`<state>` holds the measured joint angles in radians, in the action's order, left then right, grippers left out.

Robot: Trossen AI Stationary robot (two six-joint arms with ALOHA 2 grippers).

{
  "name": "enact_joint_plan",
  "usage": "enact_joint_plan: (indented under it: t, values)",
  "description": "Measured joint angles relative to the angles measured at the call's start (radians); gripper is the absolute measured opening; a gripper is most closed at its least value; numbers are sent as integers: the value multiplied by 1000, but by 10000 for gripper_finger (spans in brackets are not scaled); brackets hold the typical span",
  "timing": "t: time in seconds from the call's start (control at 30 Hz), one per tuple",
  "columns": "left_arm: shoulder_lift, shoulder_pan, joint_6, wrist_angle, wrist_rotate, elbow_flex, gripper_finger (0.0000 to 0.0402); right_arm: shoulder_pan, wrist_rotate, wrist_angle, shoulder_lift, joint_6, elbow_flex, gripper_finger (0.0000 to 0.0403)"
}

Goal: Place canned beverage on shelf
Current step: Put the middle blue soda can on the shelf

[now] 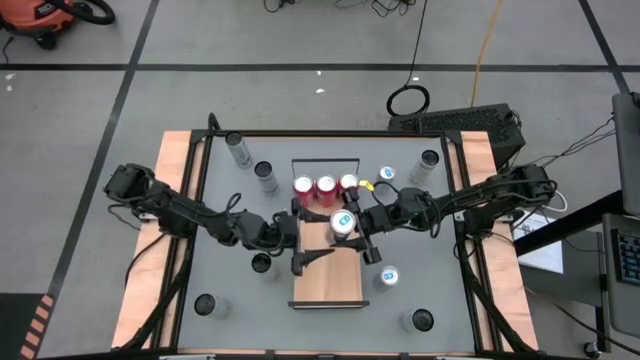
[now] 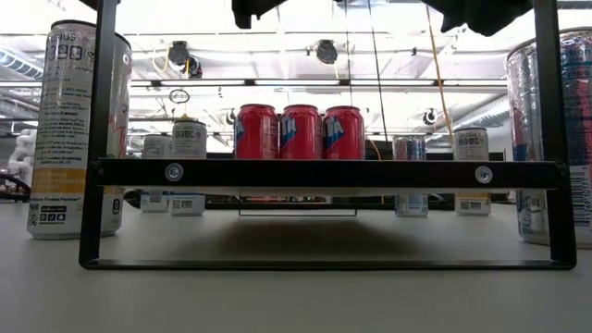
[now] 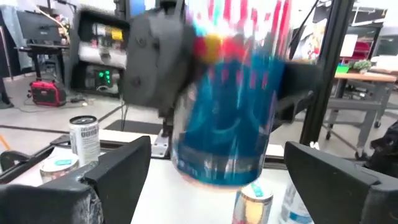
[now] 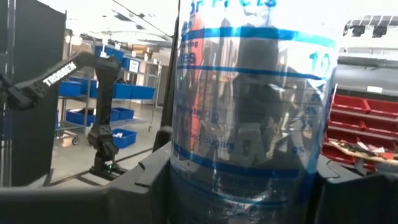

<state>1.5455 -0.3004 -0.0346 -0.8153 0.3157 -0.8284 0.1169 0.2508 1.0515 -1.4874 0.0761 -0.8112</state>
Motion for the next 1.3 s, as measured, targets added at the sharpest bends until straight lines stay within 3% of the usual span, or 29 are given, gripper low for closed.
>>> enact_joint_plan:
  t: [0.13,0.43,0.8,1.03,1.3]
  values:
    - [43,0,60,-73,0,-12,370,0,-45,-15,0,15,0,194]
    - [50,20,74,-69,1,-11,364,-3,-42,-53,0,15,0,194]
    - [50,64,67,-57,-122,-11,285,-7,-41,-67,0,13,0,194]
    - [50,72,78,-53,-132,-10,224,-22,-36,-90,1,-7,-1,194]
    - [50,72,92,-41,-131,-9,211,-31,-30,-105,1,-1,-1,194]
